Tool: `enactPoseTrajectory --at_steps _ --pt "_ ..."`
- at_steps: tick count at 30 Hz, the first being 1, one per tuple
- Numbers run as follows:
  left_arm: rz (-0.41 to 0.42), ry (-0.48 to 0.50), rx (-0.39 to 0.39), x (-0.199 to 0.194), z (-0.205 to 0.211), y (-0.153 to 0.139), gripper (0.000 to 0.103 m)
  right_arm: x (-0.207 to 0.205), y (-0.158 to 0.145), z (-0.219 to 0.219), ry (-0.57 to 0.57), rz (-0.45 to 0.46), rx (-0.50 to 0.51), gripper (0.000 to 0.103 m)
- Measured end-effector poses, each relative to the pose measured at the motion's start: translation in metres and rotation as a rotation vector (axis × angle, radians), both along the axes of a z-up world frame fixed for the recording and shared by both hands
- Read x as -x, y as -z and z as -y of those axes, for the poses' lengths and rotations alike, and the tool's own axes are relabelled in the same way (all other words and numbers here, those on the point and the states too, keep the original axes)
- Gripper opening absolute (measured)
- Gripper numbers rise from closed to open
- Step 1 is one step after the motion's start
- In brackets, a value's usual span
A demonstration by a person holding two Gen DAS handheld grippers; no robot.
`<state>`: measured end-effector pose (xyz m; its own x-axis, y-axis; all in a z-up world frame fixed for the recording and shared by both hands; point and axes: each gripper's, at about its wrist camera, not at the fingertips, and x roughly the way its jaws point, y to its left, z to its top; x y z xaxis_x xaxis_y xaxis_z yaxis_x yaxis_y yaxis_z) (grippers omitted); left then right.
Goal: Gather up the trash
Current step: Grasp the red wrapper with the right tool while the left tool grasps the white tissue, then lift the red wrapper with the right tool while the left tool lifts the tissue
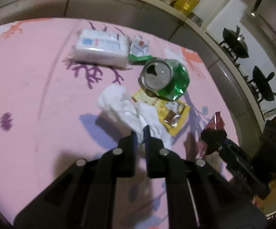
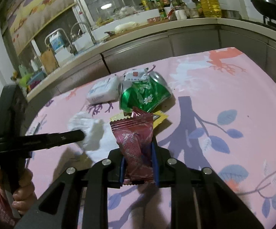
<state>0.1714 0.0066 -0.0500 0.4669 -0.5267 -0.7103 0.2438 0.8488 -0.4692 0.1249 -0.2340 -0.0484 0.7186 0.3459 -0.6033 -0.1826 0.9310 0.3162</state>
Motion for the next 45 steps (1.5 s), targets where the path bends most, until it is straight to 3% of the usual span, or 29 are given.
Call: enactPoseTrajectory --at_steps 6,14,45 --pt "0.067 -0.055 -0.003 0.034 -0.028 -0.031 0.007 0.022 -0.012 0.018 0.025 0.018 -0.067 0.020" --pt "0.150 -0.060 -0.020 0.057 -0.026 -0.059 0.007 0.039 -0.015 0.028 0.049 0.009 -0.103 0.020" --pt "0.152 -0.006 -0.004 0.071 -0.008 -0.059 0.007 0.056 -0.018 0.030 0.064 0.014 -0.105 0.020"
